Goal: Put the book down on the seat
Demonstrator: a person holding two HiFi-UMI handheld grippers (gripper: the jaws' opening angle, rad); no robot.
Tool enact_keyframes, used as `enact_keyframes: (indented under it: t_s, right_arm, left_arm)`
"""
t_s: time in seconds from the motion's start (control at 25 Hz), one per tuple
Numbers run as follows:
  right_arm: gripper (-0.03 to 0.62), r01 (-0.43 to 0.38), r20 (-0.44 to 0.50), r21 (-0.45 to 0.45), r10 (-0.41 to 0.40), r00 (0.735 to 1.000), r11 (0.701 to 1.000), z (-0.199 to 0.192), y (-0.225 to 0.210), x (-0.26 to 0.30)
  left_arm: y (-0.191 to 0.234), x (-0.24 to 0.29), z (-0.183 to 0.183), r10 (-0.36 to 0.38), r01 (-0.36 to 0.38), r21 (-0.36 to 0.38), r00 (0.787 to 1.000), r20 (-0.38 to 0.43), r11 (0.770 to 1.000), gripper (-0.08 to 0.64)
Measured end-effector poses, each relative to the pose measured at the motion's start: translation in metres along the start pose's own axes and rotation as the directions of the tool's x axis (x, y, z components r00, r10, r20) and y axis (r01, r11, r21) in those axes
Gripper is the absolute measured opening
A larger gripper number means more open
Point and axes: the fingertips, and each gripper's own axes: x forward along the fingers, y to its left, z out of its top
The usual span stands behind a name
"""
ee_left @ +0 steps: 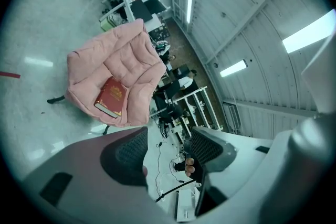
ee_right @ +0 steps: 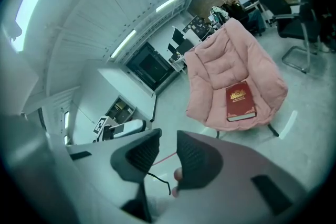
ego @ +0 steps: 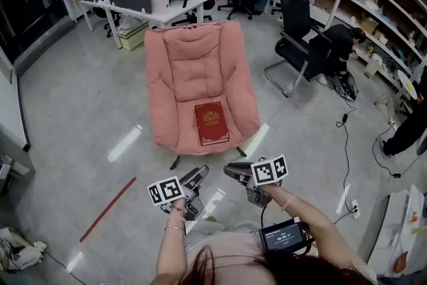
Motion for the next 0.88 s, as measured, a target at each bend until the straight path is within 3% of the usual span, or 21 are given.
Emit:
enact_keyframes:
  t_s: [0.6, 0.88]
  right_arm:
    - [0.072, -0.079, -0.029, -0.061, 0.078, 0.997, 0.995, -0.027, 0.010, -0.061]
    - [0.046, -0.094, -0.022, -0.065, 0.093, 0.995, 0.993, -0.049, 0.004, -0.098]
  left_arm:
    - [-0.063, -0.005, -0.056, -0.044, 0.033, 0.090, 0.991, 0.124, 0.995, 0.112]
    - [-0.081, -0.004, -0.095, -0.030, 0.018, 0.077, 0.986, 0.164, 0.997, 0.026]
